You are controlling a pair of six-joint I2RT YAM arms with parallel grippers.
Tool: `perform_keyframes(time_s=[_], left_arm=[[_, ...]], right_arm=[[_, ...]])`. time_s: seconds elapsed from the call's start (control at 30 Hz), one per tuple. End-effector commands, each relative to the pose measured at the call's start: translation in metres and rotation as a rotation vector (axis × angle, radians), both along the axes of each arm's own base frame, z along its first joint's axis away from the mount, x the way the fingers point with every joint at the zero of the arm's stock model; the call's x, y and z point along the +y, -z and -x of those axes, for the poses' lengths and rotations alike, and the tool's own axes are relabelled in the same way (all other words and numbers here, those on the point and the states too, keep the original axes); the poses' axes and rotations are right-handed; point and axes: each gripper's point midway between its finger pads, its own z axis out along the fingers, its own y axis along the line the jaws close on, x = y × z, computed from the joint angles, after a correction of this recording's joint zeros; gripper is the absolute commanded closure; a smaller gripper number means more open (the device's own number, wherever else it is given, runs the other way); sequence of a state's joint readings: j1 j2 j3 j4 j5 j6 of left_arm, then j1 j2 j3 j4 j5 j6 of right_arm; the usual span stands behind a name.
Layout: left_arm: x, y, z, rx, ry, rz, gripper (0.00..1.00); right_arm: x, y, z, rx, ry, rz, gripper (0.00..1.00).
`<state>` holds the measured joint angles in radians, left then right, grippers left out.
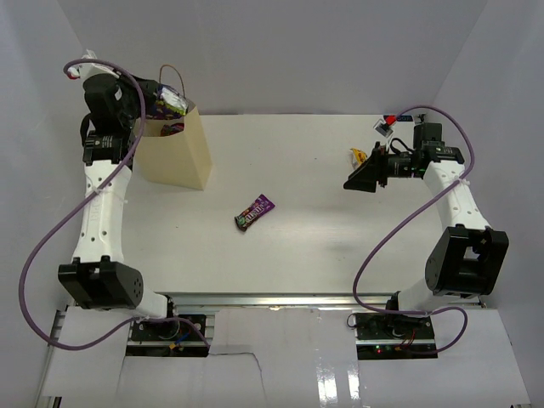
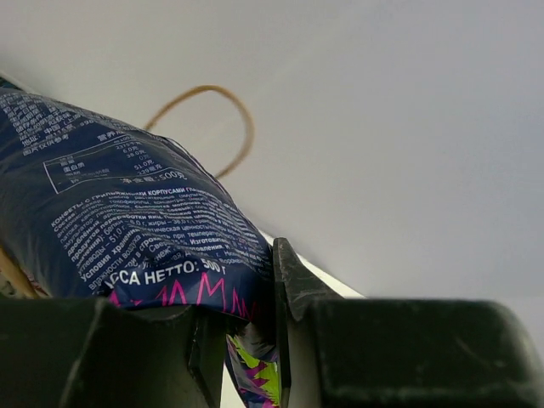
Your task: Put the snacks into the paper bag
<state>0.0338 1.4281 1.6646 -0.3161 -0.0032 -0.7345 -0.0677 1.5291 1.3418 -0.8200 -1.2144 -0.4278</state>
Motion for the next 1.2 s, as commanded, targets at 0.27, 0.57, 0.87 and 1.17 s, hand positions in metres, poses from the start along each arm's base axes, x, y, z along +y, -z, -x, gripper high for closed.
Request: perform_keyframes(time_s=[0.27, 0.57, 0.87, 1.17], left_arm=[[0.008, -0.041, 0.0, -0.114, 0.024, 0.019, 1.0], [-0.003, -0.034, 0.003, -0.091, 0.086, -0.009, 1.0], [-0.003, -0.029, 0.005, -0.075, 0.083, 0.005, 0.27], [-0.001, -0.031, 0.007, -0.075, 0.078, -0.013, 0.1]], right_arm=[[-0.001, -0.003, 0.004, -0.05, -0.005, -0.006, 0.17], [-0.001, -0.001, 0.005, -0.043, -0.006, -0.013, 0.17], [0.0, 0.001, 0.008, -0.039, -0.006, -0.013, 0.17], [0.0, 0.002, 0.008, -0.039, -0.006, -0.013, 0.17]])
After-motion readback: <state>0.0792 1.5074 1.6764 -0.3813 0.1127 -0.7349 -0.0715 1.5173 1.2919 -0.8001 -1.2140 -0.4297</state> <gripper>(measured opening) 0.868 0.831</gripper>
